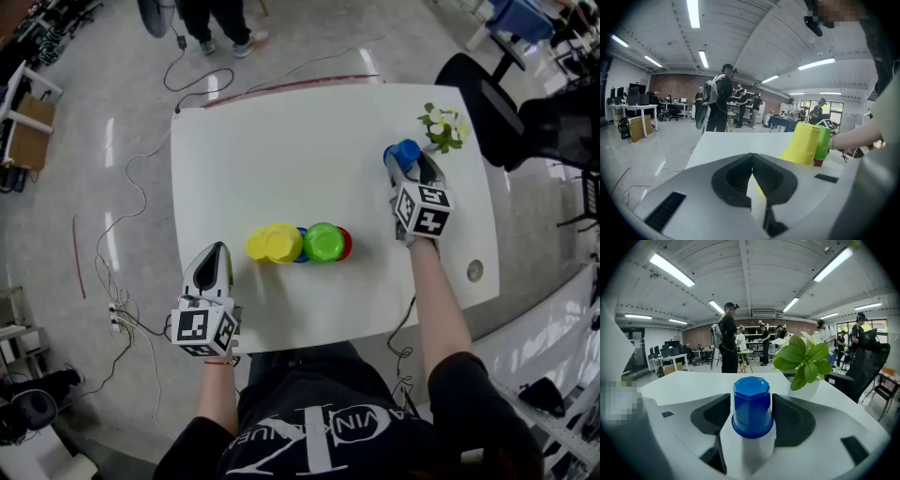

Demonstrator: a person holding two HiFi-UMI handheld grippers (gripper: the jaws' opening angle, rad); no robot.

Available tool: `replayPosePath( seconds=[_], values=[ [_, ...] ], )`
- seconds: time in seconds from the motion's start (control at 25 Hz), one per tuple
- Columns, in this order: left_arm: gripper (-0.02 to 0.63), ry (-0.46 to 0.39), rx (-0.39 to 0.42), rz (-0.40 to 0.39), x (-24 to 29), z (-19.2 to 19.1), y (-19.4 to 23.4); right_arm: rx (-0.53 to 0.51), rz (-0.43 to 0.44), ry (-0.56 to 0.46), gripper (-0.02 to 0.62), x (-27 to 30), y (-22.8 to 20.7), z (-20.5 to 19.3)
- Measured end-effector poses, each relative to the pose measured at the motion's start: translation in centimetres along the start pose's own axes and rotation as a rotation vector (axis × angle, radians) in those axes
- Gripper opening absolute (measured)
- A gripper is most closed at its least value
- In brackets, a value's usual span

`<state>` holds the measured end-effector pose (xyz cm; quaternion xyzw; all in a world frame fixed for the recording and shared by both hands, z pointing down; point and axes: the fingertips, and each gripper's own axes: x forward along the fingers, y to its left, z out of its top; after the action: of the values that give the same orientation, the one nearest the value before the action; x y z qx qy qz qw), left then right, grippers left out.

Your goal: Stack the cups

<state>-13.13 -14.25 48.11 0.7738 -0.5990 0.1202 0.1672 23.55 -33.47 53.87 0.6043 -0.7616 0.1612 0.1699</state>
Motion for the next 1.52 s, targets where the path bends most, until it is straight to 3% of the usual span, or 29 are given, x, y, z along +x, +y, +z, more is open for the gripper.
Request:
replayPosePath(
  seconds=[0.2,0.4,1.12,1.52],
  values=[
    [0.003,-0.001,0.002,0.008,-0.8,-0.3,0.2,0.022,0.013,-0.009,0.262,0.2,0.1,0.4],
    [0.003,-0.007,-0.009,0.013,-1.3,-0.5,0.6,-0.025,0.079,-0.047,0.261,-2.0,2.5,2.2],
    [0.003,-0.078,-0.002,-0.028,-3.2,1.4,-0.4,-0.163,0.594,-0.127,0.259,-15.8,18.1,10.7],
    [0.003,-0.108,-0.006,-0.033,-4.2,2.3,-0.4,-0.265,0.727,-0.076,0.260,-19.1,23.8,9.4]
  ],
)
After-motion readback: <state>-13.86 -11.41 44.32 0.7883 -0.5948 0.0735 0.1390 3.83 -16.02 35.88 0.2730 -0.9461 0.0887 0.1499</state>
